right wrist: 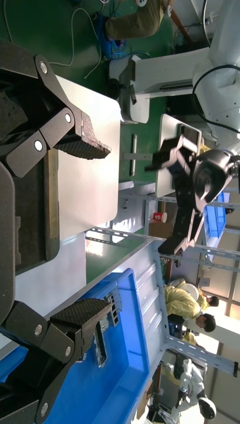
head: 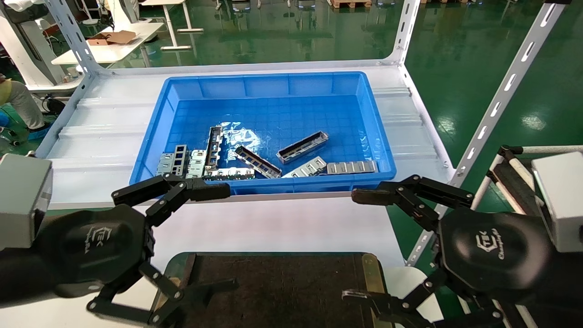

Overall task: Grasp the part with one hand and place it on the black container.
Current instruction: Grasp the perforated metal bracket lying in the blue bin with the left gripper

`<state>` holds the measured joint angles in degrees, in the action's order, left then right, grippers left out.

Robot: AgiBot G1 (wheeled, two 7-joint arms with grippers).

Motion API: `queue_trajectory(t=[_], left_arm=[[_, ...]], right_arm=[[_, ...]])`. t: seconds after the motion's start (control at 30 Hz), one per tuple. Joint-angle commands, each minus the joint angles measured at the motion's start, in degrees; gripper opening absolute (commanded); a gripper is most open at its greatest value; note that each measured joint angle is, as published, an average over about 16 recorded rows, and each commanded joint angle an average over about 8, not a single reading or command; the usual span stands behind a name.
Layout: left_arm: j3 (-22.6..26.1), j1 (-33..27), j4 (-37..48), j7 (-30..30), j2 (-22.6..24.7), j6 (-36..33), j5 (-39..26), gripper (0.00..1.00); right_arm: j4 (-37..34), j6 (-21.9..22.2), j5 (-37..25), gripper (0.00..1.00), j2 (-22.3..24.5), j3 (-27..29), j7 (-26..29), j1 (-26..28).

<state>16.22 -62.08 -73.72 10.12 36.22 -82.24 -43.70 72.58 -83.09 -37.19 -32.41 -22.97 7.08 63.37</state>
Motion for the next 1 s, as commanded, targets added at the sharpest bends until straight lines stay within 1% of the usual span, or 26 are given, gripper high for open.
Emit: queue_trajectory(t=[0.03, 0.27, 0.5, 0.8, 1.0], left_arm=[[0.01, -0.05, -0.09, -0.28, 0.21, 0.74, -0.54, 1.00], [1.24, -1.61, 0.97, -0.35, 2.66, 4.19, -3.86, 1.00], [3.29, -5.03, 3.76, -0.31, 6.68, 7.56, -8.11, 1.00], [5.95, -11.46, 11.43, -2.06, 12.49, 10.24, -13.59, 1.00], [8.06, -16.60, 18.86, -4.03, 17.46, 12.81, -18.05, 1.00]], right_arm=[[0.00, 0.00, 0.00, 1.00, 0.00, 0.00, 0.00, 0.00], [0.00, 0.00, 0.00, 1.00, 0.00, 0.00, 0.00, 0.00], [0.00, 0.00, 0.00, 1.00, 0.00, -0.01, 0.00, 0.00], [0.00, 0.00, 0.01, 1.00, 0.00, -0.01, 0.00, 0.00], [0.00, 0.00, 0.01, 1.00, 0.00, -0.01, -0.01, 0.01]])
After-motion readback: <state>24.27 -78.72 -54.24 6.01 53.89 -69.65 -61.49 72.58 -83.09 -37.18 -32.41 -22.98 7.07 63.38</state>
